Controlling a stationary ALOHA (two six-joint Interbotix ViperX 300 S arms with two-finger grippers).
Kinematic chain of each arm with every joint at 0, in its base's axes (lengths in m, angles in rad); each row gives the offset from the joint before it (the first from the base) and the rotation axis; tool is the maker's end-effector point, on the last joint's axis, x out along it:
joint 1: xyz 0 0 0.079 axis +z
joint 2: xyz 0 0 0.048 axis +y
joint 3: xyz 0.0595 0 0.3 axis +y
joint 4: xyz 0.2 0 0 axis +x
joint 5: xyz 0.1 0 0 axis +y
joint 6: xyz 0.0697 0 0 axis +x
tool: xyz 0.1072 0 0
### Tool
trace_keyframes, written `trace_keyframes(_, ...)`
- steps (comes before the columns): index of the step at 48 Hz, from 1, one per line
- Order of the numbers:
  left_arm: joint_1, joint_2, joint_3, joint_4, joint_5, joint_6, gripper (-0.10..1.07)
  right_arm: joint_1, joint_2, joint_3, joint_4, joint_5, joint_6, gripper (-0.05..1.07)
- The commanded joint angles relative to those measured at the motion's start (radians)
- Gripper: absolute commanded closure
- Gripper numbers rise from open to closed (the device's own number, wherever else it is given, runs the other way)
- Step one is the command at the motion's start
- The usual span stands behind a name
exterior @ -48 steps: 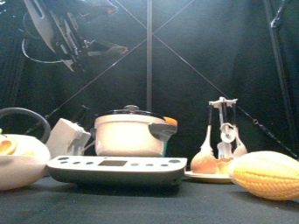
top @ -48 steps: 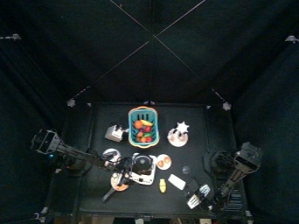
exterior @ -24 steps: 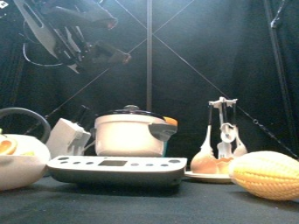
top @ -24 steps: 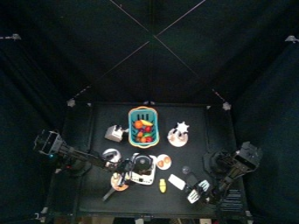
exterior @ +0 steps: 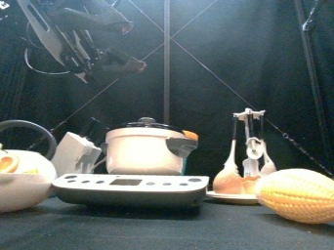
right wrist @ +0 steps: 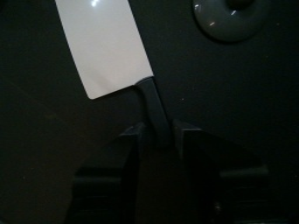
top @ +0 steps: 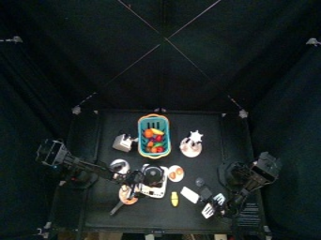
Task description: Grab knife
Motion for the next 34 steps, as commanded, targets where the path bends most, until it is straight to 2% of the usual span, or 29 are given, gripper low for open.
trace_keyframes(1, -0.002, -0.003, -0.012, -0.003, -0.011, 0.0, 0.08, -0.003, -0.025, -0.017, 0.002, 0.012, 0.0, 0.51)
trace_keyframes(10, -0.002, -0.003, -0.014, -0.026, -0.009, 0.002, 0.08, -0.003, -0.064, -0.054, -0.005, 0.072, -0.002, 0.62)
trace_keyframes(26, -0.003, -0.003, -0.014, -0.029, -0.009, 0.0, 0.08, 0.023, -0.135, -0.127, -0.109, 0.258, -0.002, 0.62)
trace_keyframes(34, -0.002, -0.003, -0.015, -0.029, -0.011, -0.002, 0.08, 0.025, -0.135, -0.13, -0.161, 0.268, -0.003, 0.62)
